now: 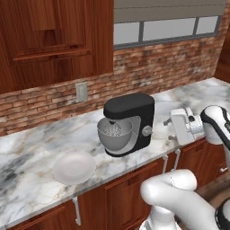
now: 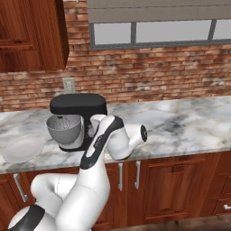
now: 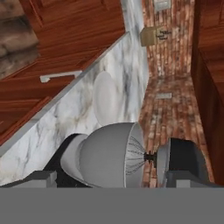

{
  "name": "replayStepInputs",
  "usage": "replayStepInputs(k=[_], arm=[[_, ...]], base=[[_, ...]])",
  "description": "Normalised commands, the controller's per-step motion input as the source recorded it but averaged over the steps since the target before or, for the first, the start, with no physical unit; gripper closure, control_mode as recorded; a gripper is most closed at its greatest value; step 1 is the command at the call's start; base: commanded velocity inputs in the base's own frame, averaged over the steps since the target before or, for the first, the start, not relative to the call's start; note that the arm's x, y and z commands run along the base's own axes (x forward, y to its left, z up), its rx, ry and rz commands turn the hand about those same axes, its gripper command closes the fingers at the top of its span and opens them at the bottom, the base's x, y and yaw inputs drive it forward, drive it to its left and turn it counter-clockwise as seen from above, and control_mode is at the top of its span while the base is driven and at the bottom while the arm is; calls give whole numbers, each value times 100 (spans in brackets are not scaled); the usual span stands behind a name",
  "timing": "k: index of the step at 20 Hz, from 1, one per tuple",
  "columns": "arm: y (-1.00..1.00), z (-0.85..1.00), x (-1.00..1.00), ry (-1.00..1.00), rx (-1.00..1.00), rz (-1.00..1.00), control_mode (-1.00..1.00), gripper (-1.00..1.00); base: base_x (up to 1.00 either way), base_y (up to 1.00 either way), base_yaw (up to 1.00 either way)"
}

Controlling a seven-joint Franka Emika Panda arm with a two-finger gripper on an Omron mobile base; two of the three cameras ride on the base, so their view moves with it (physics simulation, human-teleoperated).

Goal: Add butter and sugar cubes to the stand mixer bowl and then turn on the stand mixer to begin making frosting.

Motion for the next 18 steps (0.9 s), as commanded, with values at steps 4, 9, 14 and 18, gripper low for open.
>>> replayStepInputs(k=[4, 9, 14, 18], arm=[[0, -39, 39, 2, 0, 0, -100, -100], [0, -40, 29, 5, 0, 0, -100, -100], [0, -23, 23, 9, 0, 0, -100, -100], [0, -16, 30, 13, 0, 0, -100, -100]], base=[[0, 0, 0], [0, 0, 0], [0, 0, 0], [0, 0, 0]])
